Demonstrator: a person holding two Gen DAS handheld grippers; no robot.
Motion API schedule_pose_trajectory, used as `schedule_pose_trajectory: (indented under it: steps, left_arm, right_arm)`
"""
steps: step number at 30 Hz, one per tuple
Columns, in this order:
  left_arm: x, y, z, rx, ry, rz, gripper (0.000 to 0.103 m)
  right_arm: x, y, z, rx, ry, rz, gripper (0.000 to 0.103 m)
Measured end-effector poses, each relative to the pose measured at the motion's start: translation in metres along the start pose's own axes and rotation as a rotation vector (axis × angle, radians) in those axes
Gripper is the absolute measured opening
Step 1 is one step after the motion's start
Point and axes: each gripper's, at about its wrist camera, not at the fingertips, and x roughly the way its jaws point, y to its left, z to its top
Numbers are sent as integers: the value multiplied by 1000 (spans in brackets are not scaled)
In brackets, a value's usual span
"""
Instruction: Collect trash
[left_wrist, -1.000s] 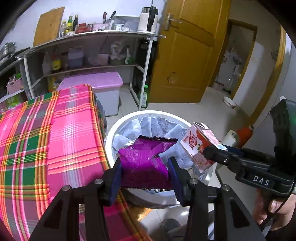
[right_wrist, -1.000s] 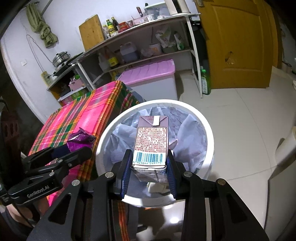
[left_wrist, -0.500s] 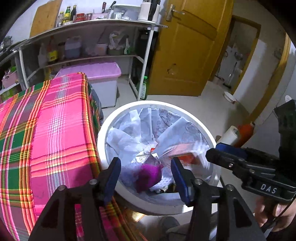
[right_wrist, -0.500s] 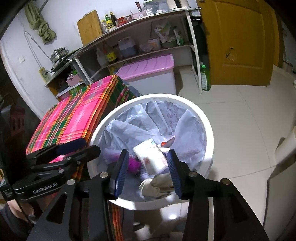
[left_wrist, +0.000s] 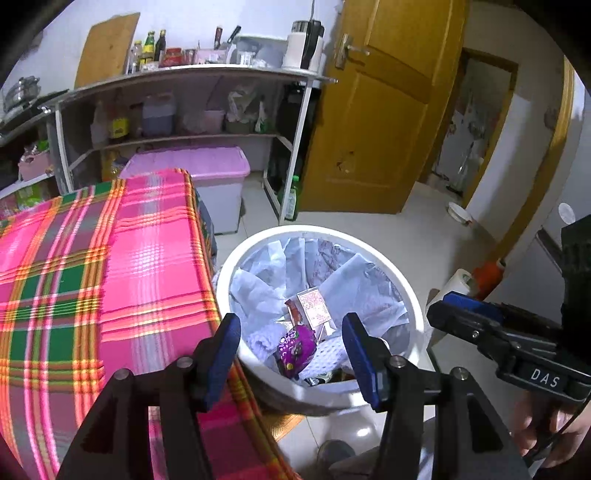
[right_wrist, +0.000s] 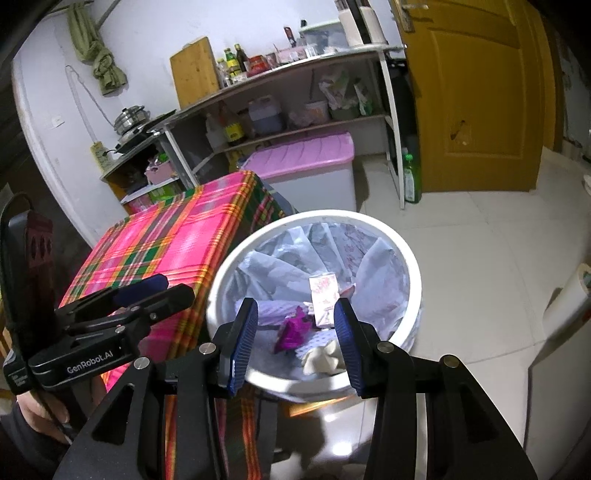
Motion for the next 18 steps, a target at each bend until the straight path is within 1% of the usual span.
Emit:
schedule_pose_trajectory:
  steps: [11,18]
  left_arm:
    - [-70,-4,-24,19,-92,66,57]
    - [-107,2,-46,-2,-133,103,57]
  right_arm:
    - [-44,42,-17,-77,-69,17,44]
    - [-59,63,-34,-108,-78,38,44]
